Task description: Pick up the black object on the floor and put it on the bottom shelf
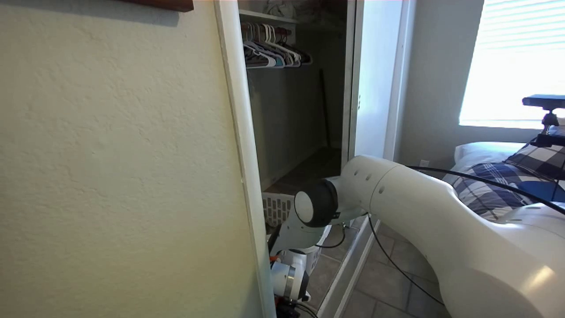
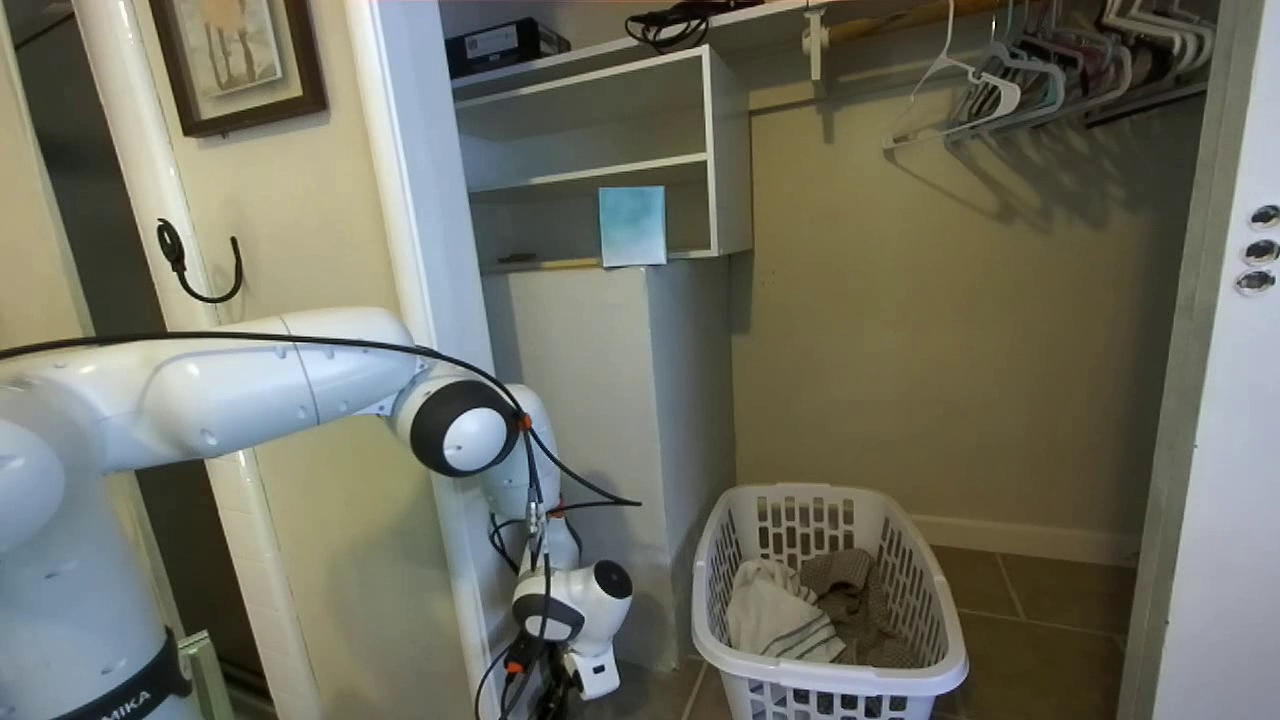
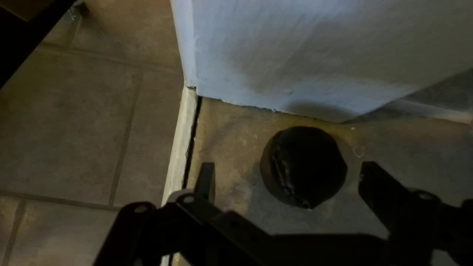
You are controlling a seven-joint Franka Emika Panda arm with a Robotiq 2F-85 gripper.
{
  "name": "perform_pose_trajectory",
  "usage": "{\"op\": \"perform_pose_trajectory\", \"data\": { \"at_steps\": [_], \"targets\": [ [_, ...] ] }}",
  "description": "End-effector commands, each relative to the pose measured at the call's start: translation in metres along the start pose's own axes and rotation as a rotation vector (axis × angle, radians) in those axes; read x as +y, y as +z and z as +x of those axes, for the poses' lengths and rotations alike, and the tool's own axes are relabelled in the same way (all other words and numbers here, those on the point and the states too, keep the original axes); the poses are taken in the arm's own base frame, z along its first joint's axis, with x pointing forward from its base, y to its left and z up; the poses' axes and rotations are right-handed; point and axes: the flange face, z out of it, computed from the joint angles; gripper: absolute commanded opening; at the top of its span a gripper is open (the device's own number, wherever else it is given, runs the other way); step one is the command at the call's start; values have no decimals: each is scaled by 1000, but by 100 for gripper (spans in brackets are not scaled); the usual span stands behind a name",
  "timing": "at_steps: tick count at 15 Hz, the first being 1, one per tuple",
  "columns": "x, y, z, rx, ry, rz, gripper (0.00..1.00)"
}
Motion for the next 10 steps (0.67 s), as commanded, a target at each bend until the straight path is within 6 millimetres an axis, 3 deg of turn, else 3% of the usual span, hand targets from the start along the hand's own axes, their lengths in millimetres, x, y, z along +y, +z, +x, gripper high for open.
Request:
{"op": "perform_pose_trajectory", "data": {
  "at_steps": [1, 3, 4, 6, 10],
  "targets": [
    [-9, 4, -8, 44, 20, -7, 100],
    [-11, 5, -11, 44, 27, -11, 100],
    [-12, 6, -12, 50, 32, -11, 75],
    [-14, 6, -14, 56, 39, -4, 66],
    [-15, 9, -19, 70, 45, -11, 36]
  ]
}}
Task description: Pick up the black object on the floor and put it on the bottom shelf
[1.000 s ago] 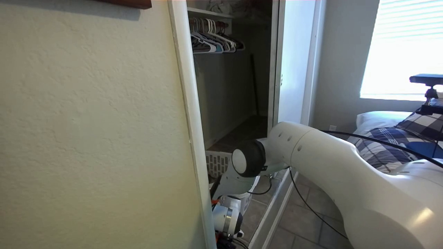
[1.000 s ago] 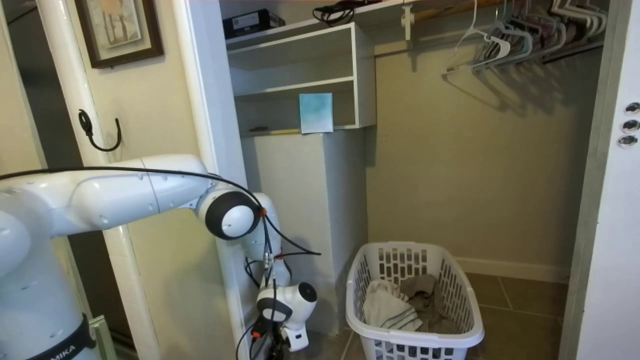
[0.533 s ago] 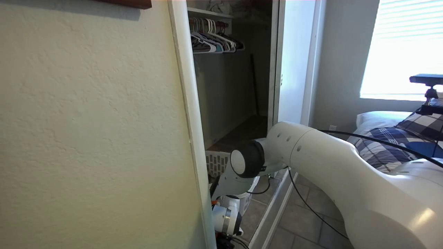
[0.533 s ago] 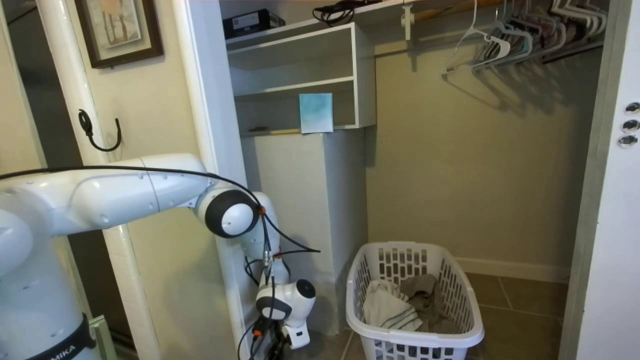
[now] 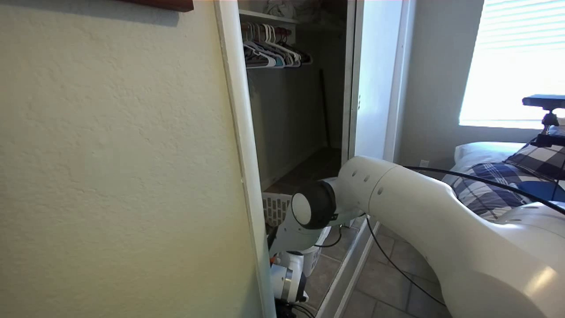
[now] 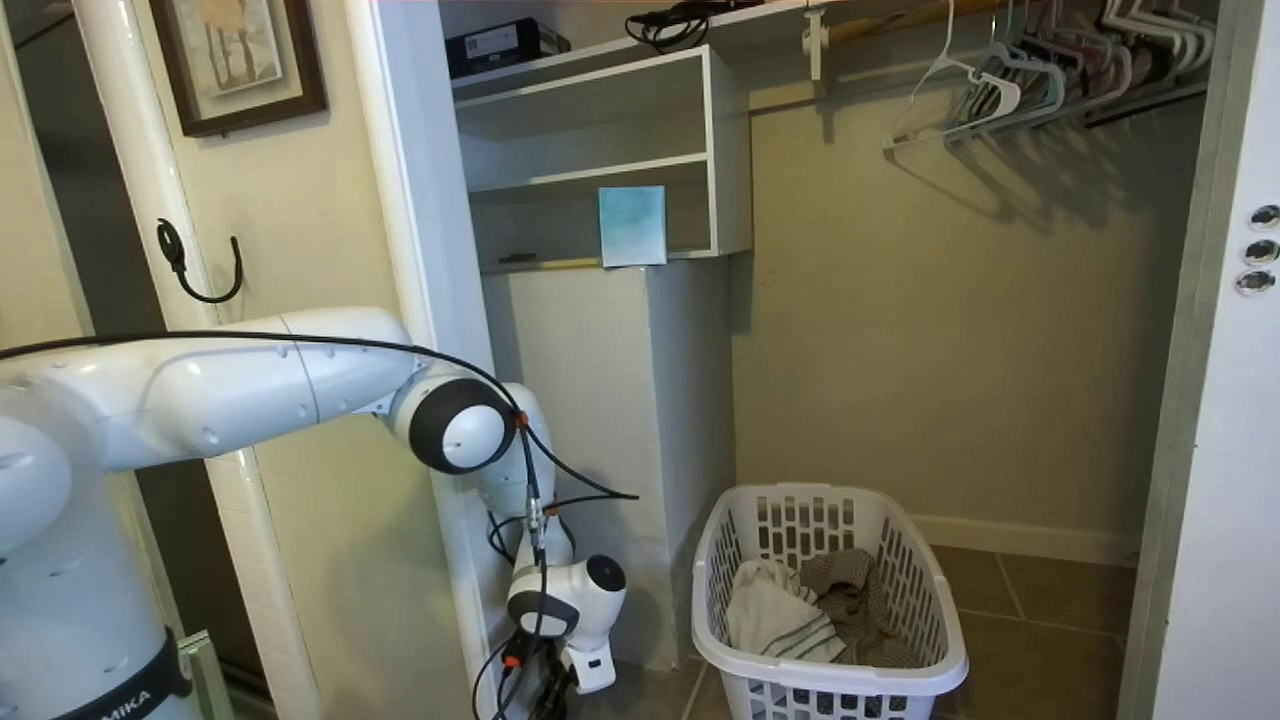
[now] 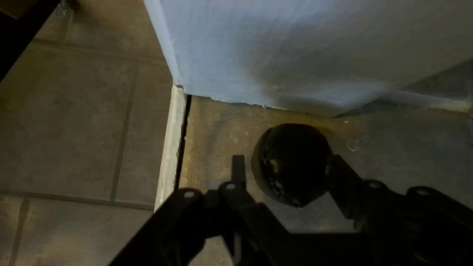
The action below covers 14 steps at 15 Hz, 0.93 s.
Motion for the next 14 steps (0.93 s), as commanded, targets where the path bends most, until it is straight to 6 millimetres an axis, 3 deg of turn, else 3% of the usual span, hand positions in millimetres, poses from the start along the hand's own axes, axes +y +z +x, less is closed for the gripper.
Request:
{"op": "perform_pose_trajectory", "data": {
  "at_steps": [1, 5, 10, 12, 14],
  "targets": [
    [-7, 7, -14, 34, 12, -13, 30],
    [-10, 13, -16, 46, 12, -14, 4],
    [-14, 12, -9, 43, -4, -15, 3],
    [-14, 4, 1, 54, -17, -12, 4],
    [-13, -16, 8, 34, -36, -7, 4]
  ]
}}
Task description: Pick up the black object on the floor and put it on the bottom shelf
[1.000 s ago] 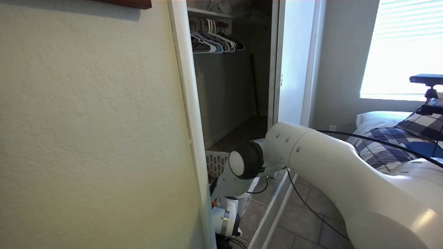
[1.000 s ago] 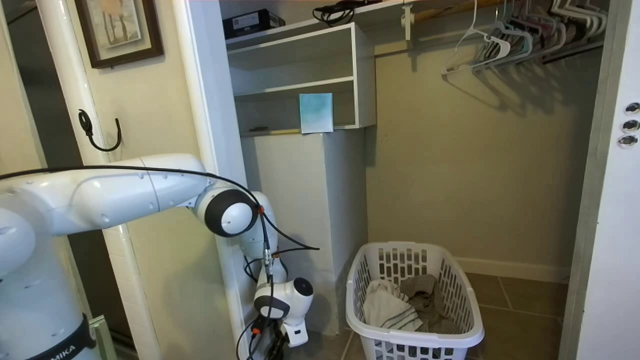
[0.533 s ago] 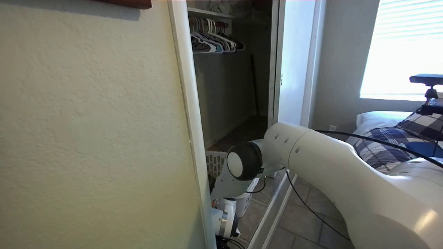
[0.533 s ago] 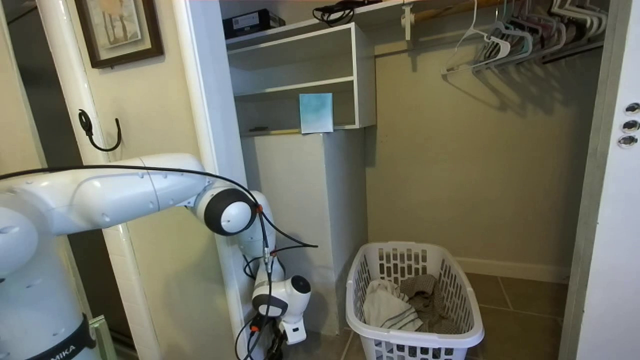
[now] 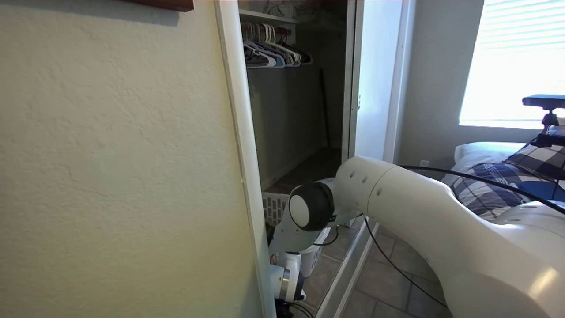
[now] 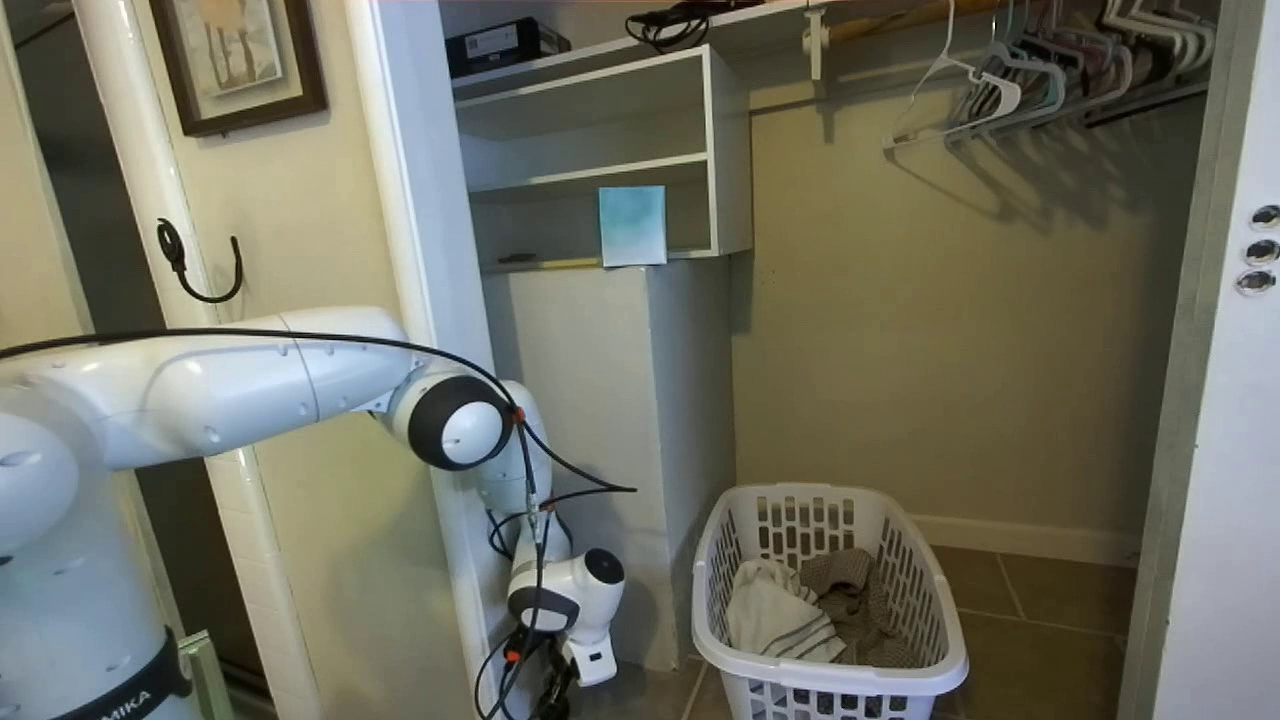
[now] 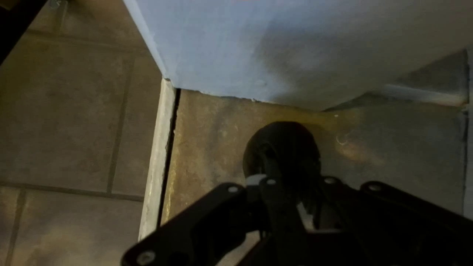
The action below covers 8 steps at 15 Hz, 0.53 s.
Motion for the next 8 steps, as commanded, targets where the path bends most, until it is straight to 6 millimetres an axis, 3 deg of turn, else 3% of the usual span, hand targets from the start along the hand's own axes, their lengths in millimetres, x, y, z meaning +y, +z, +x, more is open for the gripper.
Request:
{"op": "perform_pose_trajectory", "data": {
  "at_steps": [1, 5, 8],
  "targets": [
    [1, -23, 13, -11, -55, -27, 4],
    [14, -86, 31, 21, -146, -32, 4],
    [19, -143, 31, 18, -262, -50, 4]
  ]
}}
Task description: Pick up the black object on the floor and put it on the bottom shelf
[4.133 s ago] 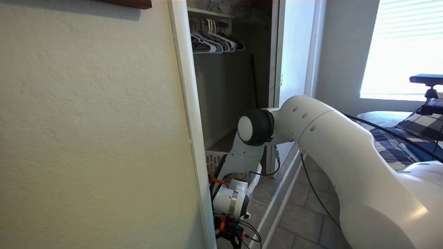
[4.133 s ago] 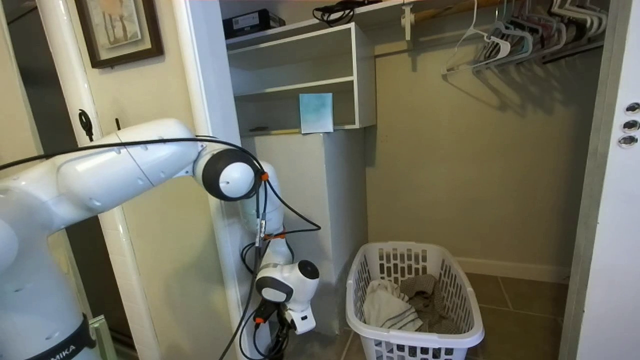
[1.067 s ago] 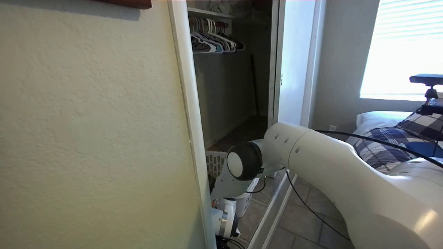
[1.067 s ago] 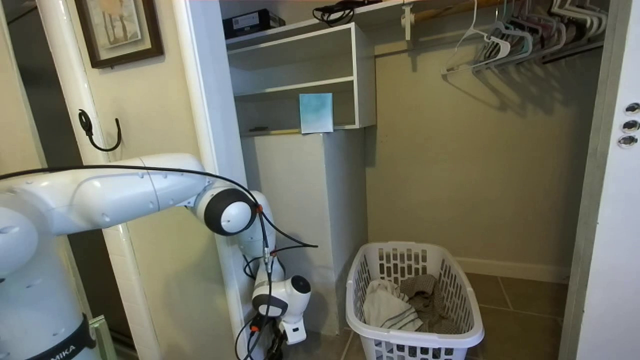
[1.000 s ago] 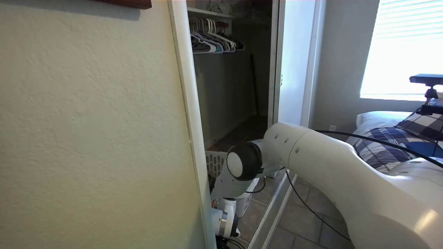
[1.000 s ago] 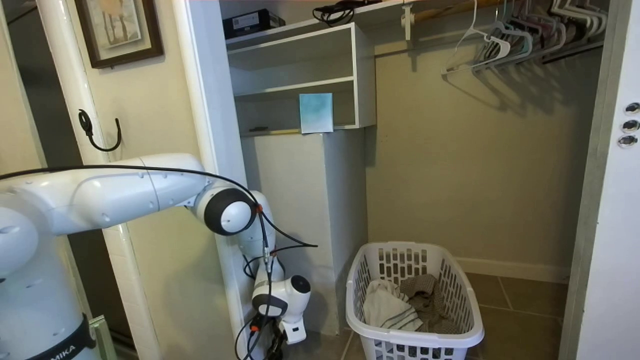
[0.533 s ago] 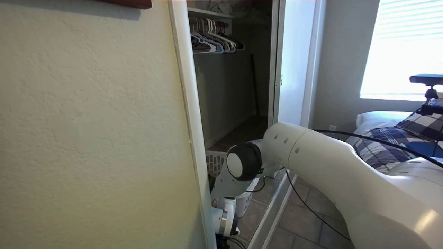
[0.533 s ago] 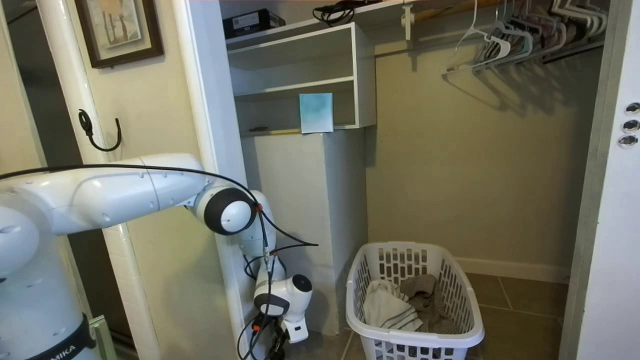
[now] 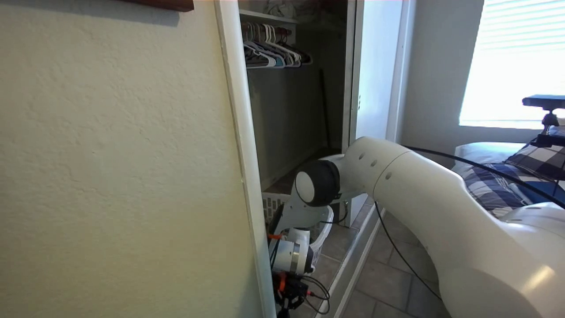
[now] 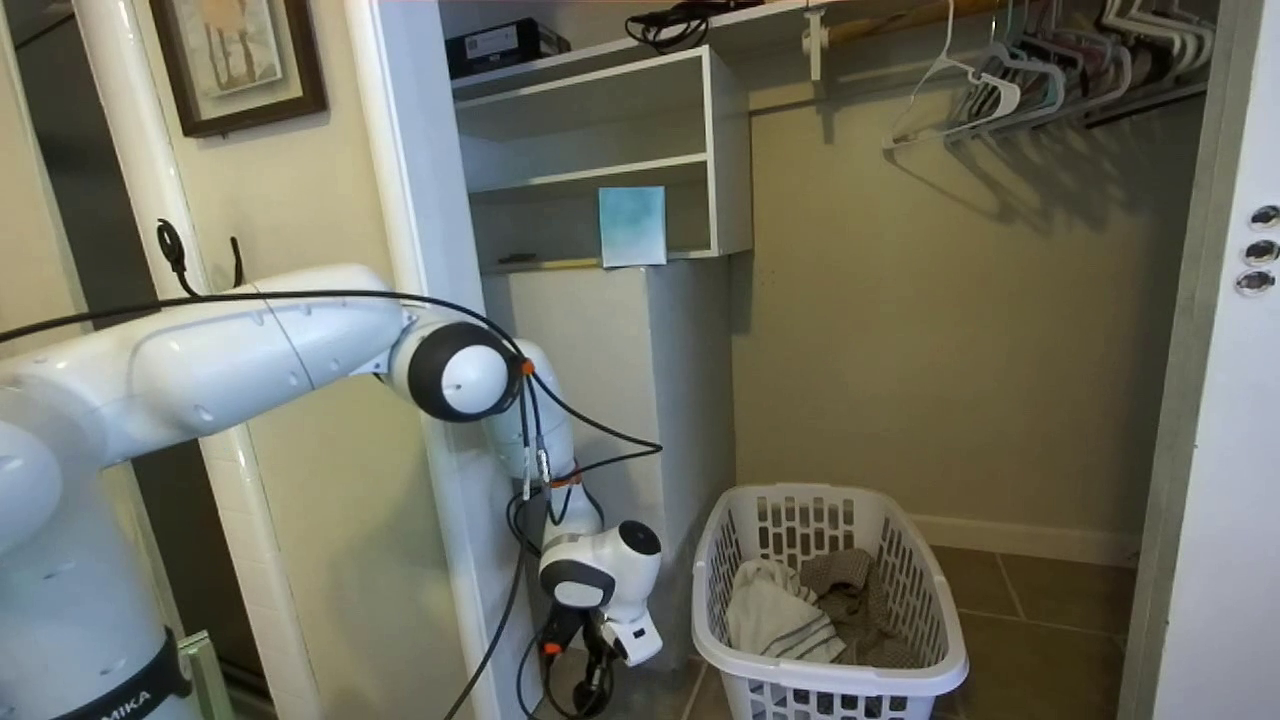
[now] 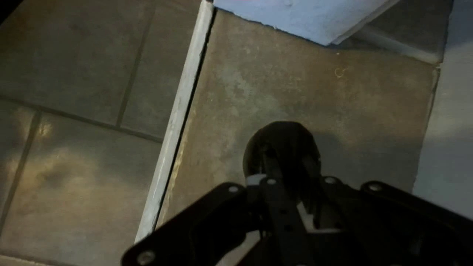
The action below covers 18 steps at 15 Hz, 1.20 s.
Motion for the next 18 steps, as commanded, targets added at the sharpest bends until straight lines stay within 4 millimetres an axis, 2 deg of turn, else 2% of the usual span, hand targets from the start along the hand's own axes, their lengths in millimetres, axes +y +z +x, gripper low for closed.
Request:
{"op": "perform_pose_trajectory", "data": {
  "at_steps": [1, 4, 11, 14, 18],
  "targets": [
    [8, -79, -13, -29, -151, -30, 4],
    [7, -135, -24, -39, -264, -40, 4],
    [19, -274, -62, -3, -487, -245, 4],
    [31, -343, -70, 88, -549, -311, 4],
    [26, -438, -90, 236, -638, -250, 4]
  ]
}}
